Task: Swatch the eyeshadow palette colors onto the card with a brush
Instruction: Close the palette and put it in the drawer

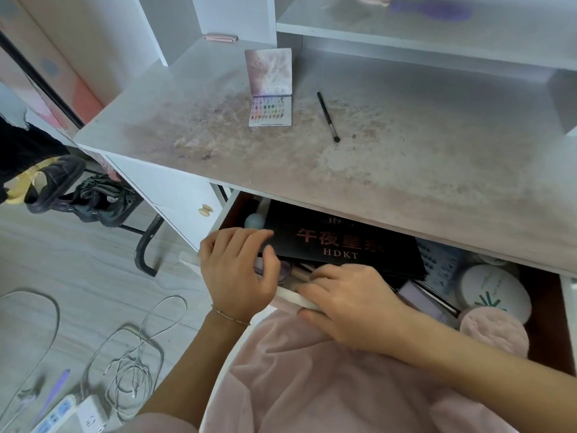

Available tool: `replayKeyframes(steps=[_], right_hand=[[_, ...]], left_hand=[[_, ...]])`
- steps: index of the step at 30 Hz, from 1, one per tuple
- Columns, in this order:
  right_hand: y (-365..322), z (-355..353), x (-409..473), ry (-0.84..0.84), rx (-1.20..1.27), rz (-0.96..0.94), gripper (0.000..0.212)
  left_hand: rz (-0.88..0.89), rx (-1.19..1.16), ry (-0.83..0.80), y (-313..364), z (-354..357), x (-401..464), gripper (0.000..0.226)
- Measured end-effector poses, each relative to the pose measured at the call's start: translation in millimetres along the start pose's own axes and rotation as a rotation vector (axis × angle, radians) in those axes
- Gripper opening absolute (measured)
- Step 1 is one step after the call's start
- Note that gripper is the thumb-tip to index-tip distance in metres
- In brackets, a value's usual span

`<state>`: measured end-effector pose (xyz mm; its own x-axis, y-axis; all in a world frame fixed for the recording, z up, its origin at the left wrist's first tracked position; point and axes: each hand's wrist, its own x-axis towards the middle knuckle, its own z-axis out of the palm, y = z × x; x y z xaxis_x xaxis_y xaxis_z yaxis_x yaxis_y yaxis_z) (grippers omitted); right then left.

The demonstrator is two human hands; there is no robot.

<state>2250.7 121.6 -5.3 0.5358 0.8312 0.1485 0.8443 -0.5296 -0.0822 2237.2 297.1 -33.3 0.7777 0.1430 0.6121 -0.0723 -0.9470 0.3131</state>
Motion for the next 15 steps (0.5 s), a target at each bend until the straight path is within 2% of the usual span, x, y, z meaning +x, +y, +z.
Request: replayKeyframes(steps=[4, 10, 15], right_hand=[[7.3, 1.0, 7.3, 0.131, -0.059, -0.03, 0.036], [4.8, 4.2, 6.0, 0.164, -0.162, -0.045, 0.027], [-10.8, 9.5, 0.1, 0.144, -0.213, 0.203, 0.039]], left_hand=[[0.057, -0.016, 0.074, -6.1, 9.0, 8.8, 0.028], [0.097, -0.077, 0.146, -8.2, 13.5, 7.2, 0.028], [0.064, -0.094, 0.135, -8.3, 13.1, 4.4, 0.039]])
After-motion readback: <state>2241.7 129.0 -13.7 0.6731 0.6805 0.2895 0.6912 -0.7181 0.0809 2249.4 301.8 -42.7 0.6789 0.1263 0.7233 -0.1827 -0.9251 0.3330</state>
